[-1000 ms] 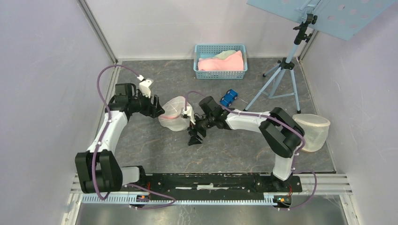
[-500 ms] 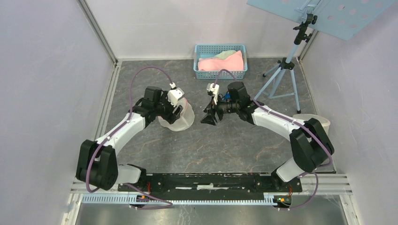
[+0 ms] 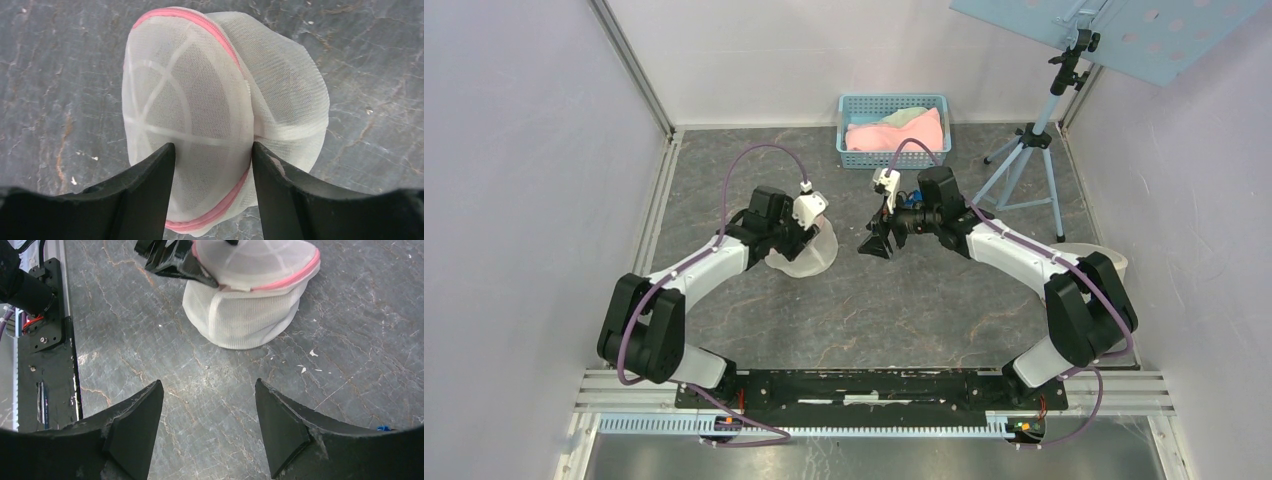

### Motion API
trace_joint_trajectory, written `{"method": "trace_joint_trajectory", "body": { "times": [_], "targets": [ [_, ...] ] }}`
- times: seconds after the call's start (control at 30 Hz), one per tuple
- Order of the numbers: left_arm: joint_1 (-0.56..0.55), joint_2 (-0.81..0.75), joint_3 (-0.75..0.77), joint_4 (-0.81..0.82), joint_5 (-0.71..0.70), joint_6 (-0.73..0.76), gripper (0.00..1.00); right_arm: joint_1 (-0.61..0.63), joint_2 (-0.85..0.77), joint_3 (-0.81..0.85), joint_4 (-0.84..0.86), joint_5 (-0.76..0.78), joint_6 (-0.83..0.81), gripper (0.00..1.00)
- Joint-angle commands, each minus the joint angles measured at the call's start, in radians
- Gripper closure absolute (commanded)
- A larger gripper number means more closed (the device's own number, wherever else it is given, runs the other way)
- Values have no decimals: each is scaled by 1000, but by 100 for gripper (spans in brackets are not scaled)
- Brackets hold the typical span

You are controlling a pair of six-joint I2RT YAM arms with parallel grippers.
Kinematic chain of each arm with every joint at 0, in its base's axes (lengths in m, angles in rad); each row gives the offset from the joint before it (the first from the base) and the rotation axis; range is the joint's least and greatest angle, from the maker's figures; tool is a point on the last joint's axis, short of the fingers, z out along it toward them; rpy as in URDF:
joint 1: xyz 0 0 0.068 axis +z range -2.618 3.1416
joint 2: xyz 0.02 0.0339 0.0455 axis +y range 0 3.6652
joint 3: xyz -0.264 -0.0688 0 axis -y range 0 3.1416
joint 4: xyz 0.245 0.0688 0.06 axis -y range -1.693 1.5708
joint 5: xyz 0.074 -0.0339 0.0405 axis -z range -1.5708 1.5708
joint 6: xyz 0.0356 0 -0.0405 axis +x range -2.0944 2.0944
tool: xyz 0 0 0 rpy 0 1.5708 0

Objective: Unzip the laundry bag and remove the bra
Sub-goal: Adjust the laundry bag at the center of the board.

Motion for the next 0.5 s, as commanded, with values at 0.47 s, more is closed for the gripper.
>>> {"method": "trace_joint_trajectory", "body": {
  "times": [0.47],
  "targets": [
    [-2,-83,-4,102,24,26,29,-3,-2,47,-62,-17,-46,23]
  ]
}}
